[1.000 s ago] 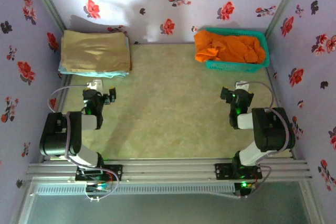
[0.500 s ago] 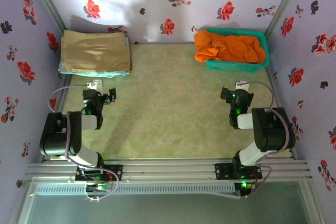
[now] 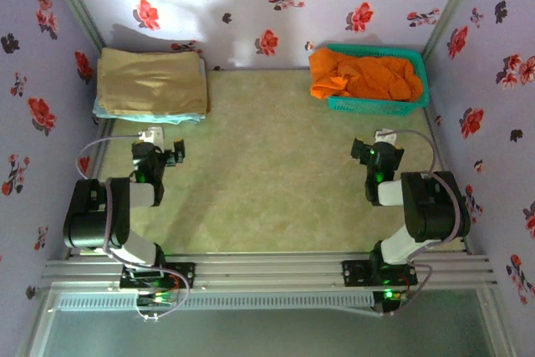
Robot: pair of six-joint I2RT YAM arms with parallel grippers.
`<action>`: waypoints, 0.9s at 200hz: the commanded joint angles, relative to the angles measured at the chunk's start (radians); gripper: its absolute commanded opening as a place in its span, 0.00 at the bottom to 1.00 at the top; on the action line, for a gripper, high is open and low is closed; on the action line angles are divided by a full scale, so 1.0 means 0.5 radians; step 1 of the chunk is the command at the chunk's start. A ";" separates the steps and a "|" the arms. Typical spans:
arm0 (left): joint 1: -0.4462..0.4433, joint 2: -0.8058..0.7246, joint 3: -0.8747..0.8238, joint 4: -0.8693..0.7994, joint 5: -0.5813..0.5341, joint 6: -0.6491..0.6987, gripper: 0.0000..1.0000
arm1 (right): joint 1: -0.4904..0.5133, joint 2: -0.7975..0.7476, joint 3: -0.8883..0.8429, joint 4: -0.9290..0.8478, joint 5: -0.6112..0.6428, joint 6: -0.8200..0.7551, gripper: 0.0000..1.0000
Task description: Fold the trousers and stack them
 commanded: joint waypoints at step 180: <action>0.009 -2.675 0.383 -2.763 -0.325 -1.691 1.00 | -0.008 -0.996 1.158 -1.943 -0.943 1.305 0.99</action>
